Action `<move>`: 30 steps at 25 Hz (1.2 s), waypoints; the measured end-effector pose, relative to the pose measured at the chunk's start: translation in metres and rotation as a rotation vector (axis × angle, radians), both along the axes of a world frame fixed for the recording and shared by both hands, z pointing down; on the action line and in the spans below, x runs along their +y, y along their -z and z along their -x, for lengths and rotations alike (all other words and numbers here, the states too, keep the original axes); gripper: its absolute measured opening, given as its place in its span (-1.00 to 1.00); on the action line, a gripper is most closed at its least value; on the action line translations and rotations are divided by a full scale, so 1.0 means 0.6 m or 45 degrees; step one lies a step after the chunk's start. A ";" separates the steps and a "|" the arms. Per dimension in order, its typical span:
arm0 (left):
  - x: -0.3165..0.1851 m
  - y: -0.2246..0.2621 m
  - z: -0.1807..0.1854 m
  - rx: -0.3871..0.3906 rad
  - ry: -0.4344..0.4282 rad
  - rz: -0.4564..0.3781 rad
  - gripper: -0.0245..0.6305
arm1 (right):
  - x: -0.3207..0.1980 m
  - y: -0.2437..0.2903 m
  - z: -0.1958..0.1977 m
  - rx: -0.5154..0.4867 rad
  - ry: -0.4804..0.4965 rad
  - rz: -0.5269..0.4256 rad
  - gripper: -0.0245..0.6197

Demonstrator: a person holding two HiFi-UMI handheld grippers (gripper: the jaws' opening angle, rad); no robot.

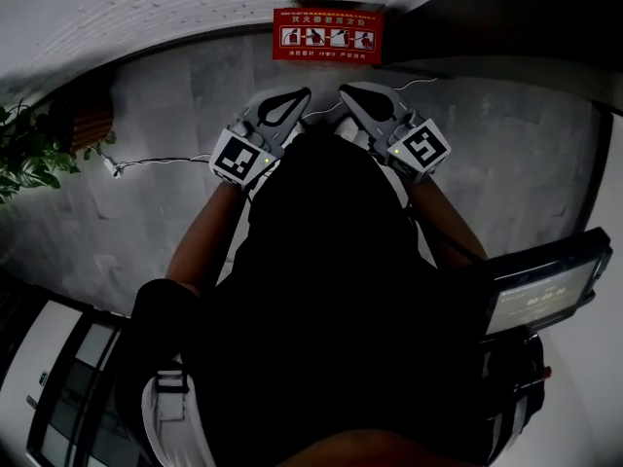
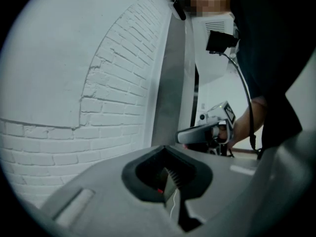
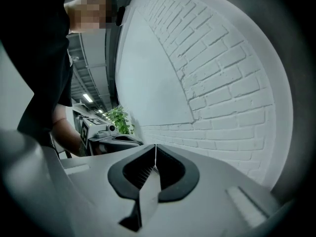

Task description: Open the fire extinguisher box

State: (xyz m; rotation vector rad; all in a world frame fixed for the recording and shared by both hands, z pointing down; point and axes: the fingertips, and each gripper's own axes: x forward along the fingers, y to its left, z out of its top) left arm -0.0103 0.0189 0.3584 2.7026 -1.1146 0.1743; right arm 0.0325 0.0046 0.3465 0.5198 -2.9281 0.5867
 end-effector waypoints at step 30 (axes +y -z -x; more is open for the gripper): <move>-0.113 -0.459 -0.067 -0.032 -0.006 0.341 -0.92 | -0.152 -0.605 -0.078 -0.029 -0.597 0.685 -0.88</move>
